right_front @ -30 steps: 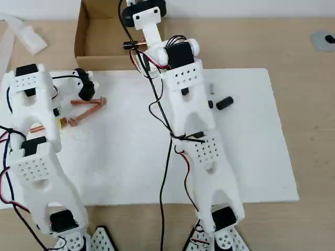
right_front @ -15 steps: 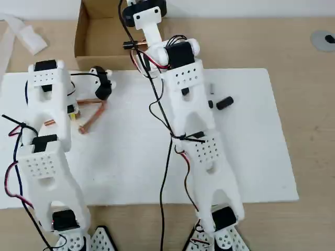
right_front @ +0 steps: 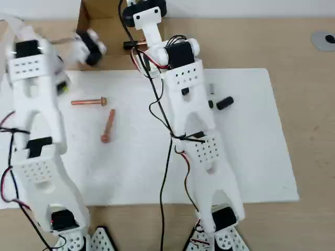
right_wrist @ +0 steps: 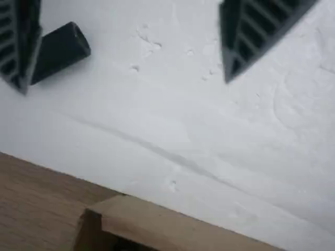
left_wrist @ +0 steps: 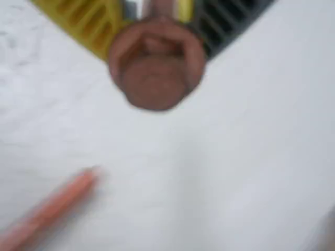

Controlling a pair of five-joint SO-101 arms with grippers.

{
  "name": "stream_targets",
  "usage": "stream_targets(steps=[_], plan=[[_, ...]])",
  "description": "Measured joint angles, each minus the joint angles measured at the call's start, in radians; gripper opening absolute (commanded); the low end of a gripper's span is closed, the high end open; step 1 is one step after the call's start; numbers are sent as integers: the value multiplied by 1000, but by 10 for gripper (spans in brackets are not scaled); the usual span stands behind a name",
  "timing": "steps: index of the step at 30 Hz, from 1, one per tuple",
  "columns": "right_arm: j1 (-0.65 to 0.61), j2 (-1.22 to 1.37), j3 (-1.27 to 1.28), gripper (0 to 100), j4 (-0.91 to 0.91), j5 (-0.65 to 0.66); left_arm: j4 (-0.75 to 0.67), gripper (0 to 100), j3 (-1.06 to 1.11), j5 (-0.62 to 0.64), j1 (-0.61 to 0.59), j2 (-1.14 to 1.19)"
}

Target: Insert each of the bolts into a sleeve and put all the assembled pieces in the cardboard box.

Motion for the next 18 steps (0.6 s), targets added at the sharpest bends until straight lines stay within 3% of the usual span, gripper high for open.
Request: stream_targets(steps=[6,14,18], plan=[[118,0,32,278,0,12,91,13,-104,334,-86,-140],[276,0,261,278,0,-69,107,11,-40,832,-106,-407],[295,-94,411,279,0,-26,107,11,115,934,-48,-601]])
